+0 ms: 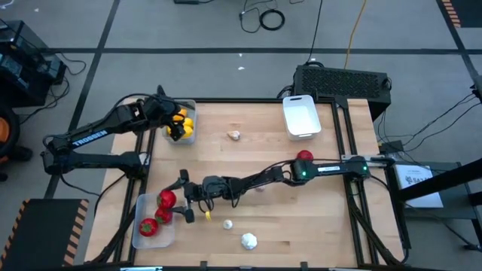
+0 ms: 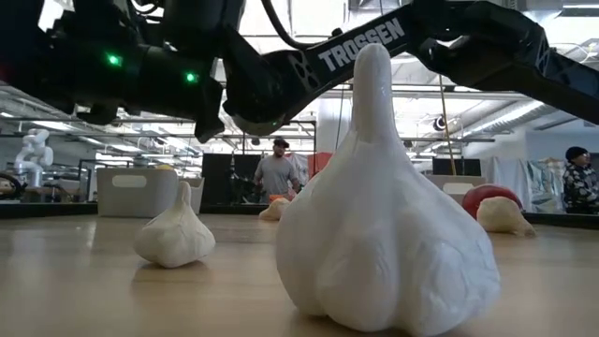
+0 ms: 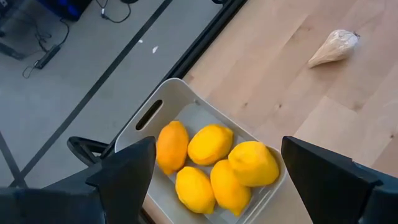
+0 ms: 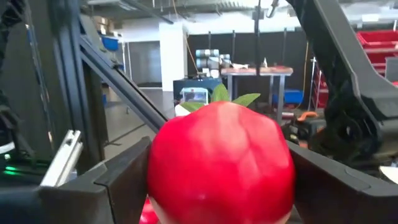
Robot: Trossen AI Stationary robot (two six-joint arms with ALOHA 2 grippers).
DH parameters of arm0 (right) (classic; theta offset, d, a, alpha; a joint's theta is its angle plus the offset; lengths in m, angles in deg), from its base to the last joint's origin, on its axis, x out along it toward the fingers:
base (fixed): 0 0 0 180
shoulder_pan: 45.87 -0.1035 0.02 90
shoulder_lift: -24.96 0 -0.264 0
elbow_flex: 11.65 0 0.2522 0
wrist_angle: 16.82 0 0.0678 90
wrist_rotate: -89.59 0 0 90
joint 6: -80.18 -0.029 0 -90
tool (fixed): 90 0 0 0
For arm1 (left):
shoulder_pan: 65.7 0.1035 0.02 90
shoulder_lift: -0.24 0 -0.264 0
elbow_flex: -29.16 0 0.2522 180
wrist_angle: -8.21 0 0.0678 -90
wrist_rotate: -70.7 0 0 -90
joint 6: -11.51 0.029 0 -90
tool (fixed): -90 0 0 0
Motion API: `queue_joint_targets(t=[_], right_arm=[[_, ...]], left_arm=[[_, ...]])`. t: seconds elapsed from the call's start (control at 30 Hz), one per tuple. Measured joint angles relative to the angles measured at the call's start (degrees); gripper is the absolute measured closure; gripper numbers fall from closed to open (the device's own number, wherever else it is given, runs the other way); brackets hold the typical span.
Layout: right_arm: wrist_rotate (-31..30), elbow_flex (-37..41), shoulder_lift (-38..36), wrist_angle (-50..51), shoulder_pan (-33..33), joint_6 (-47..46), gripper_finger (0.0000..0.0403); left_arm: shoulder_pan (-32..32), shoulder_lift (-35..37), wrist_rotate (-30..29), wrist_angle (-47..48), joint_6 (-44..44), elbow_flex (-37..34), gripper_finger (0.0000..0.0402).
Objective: Sort produce into baskets
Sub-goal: Put the red tomato into the transparent bin
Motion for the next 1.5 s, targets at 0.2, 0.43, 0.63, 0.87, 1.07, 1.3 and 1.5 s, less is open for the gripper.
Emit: queue_joint_targets(t=[0.2,0.43,0.63,0.87,1.07,1.3,1.5], right_arm=[[0.0,0.0,0.3,1.2,0.0,0.8,0.0091],[-0.1,0.0,0.3,1.8,0.5,-0.6,0.0091],[0.7,0.0,0.3,2.7,0.4,-0.4,0.0091],[0.8,0.0,0.3,3.4,0.4,-0.3,0.0091],[-0.9,0.0,0.3,3.4,0.4,-0.7,0.0074],[-6.6,0.0,0.4,5.3,0.5,-4.0,0.0031],[-3.9,0.0,0.4,5.3,0.3,-1.9,0.0019]], left_arm=[[0.0,0.0,0.0,0.0,0.0,0.0,0.0049],[0.0,0.0,0.1,0.0,0.0,0.0,0.0049],[0.0,0.0,0.1,0.0,0.0,0.0,0.0049],[0.0,0.0,0.2,0.0,0.0,0.0,0.0049],[0.0,0.0,0.2,0.0,0.0,0.0,0.0049],[0.0,0.0,0.2,0.0,0.0,0.0,0.0049],[0.0,0.0,0.2,0.0,0.0,0.0,0.0049]])
